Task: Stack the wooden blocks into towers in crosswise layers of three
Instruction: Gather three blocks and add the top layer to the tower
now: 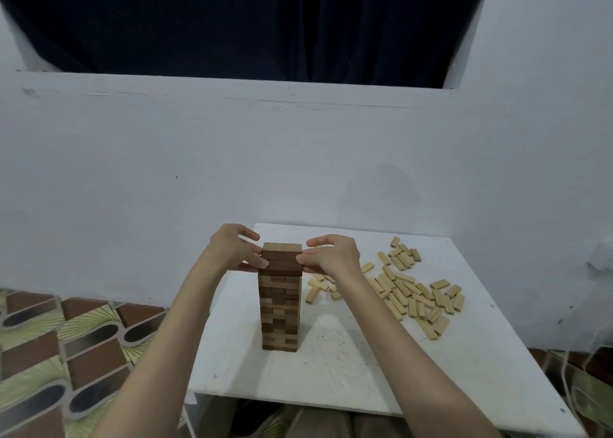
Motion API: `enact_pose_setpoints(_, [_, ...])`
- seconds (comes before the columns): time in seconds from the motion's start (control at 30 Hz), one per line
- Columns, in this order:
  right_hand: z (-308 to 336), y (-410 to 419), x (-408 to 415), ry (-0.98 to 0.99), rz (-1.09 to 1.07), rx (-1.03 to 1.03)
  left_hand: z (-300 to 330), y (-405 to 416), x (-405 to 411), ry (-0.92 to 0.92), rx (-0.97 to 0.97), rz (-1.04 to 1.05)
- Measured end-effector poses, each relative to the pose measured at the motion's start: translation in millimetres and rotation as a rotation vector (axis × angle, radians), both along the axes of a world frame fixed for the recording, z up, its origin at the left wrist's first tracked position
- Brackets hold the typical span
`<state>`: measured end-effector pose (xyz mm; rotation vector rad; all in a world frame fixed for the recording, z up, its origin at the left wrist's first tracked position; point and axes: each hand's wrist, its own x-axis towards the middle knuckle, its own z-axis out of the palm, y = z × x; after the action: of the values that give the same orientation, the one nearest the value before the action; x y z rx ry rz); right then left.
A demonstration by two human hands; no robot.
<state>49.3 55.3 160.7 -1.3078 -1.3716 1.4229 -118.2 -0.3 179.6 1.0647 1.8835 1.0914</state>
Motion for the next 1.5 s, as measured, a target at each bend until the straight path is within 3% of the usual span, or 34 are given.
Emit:
enact_pose_setpoints(0.17, [5, 3, 3, -0.001, -0.002, -0.02, -3, 4, -5, 0.045, -0.003, -0.018])
enact_pose_setpoints(0.33, [23, 18, 12, -0.022, 0.077, 0.152, 12, 9, -19, 0.414, 0.019, -0.272])
enact_pose_setpoints(0.47, [40, 26, 17, -0.367, 0.387, 0.389, 22, 10, -15, 0.57, -0.124, -0.546])
enact_pose_setpoints(0.57, [41, 23, 13, -0.611, 0.606, 0.409, 20, 13, -10, 0.644, -0.214, -0.604])
enact_pose_setpoints(0.77, [24, 17, 0, -0.822, 0.708, 0.413, 7, 23, -10, 0.688, -0.261, -0.617])
enact_pose_setpoints(1.5, [10, 16, 1, -0.731, 0.657, 0.484, -4, 34, -17, 0.634, -0.184, -0.686])
